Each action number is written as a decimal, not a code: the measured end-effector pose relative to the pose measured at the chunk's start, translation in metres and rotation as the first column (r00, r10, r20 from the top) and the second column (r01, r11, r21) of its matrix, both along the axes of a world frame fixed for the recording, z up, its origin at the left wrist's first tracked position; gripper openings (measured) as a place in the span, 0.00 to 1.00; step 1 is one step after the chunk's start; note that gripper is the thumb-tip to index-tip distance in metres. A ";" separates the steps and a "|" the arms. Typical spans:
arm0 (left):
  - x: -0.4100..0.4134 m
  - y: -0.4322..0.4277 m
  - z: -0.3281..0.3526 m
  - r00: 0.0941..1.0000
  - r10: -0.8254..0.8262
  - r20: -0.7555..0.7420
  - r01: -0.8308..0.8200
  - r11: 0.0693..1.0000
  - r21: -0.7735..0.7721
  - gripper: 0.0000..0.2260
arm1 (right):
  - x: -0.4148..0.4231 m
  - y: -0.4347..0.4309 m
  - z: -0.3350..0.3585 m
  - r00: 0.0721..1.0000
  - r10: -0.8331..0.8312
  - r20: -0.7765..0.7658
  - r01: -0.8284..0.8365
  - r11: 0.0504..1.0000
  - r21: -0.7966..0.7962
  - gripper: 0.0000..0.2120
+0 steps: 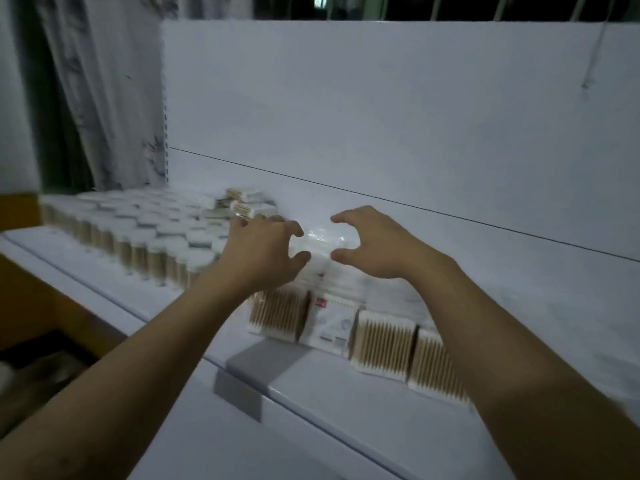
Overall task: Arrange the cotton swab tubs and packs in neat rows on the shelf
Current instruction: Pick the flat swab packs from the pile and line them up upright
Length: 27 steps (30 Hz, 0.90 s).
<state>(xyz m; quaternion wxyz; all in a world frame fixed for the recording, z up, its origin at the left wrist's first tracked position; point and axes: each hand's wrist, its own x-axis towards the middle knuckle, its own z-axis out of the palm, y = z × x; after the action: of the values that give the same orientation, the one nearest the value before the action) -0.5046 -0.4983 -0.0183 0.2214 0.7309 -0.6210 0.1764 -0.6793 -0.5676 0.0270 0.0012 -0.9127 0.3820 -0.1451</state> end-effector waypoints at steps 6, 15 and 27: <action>0.105 -0.004 0.011 0.993 0.115 -0.027 -0.113 0.992 0.049 0.21 | 0.120 -0.019 0.006 0.998 0.060 -0.001 -0.060 0.998 0.017 0.28; 0.235 -0.035 0.020 0.977 0.180 -0.118 -0.169 0.981 0.100 0.23 | 0.257 -0.071 0.011 0.990 0.091 0.107 -0.094 0.995 0.023 0.17; 0.304 -0.054 0.006 0.966 0.113 -0.231 -0.078 0.985 0.155 0.24 | 0.354 -0.093 -0.015 0.943 -0.013 -0.333 -0.106 0.936 -0.335 0.22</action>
<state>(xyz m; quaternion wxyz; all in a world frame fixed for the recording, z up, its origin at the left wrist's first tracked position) -0.2011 -0.5527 -0.0124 0.2321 0.7900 -0.5651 0.0523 -0.3252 -0.6604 0.0120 -0.2208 -0.9186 0.3231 -0.0554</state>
